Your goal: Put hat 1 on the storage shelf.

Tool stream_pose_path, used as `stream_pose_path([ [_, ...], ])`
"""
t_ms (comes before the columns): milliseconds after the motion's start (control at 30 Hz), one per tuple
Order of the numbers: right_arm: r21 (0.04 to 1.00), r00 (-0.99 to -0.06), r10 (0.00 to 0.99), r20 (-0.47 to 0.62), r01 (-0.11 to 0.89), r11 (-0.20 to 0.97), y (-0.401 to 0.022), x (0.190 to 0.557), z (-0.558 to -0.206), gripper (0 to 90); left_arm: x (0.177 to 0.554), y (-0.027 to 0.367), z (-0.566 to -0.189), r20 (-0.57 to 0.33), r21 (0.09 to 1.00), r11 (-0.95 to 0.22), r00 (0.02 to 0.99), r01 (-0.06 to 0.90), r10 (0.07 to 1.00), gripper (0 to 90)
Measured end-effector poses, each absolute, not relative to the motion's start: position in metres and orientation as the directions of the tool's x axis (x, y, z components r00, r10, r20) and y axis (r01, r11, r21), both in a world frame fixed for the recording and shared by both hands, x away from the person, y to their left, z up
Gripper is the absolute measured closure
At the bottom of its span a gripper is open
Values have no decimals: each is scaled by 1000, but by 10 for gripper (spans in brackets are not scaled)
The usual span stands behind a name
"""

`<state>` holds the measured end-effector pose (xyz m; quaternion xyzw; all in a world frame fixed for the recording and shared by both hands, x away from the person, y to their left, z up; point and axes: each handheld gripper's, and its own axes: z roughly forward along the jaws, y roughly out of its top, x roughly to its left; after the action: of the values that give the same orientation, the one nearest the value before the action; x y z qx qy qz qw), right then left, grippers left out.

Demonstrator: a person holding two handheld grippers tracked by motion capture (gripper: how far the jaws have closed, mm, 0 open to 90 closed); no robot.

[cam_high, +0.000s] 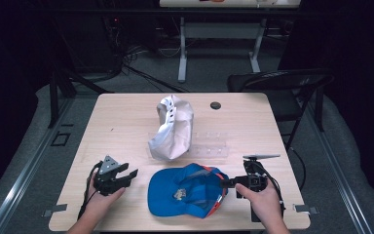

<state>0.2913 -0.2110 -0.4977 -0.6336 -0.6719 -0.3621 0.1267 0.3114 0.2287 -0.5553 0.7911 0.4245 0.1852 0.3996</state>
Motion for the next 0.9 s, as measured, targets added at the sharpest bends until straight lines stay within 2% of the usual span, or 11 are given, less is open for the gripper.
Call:
stream_pose_path([
  [233, 320, -162, 756, 634, 945, -66, -216, 296, -485, 783, 311, 228, -555, -46, 789, -321, 571, 524, 820, 523],
  [900, 253, -151, 612, 776, 964, -82, -218, 312, -458, 784, 311, 228, -555, -45, 790, -320, 570, 523, 820, 522],
])
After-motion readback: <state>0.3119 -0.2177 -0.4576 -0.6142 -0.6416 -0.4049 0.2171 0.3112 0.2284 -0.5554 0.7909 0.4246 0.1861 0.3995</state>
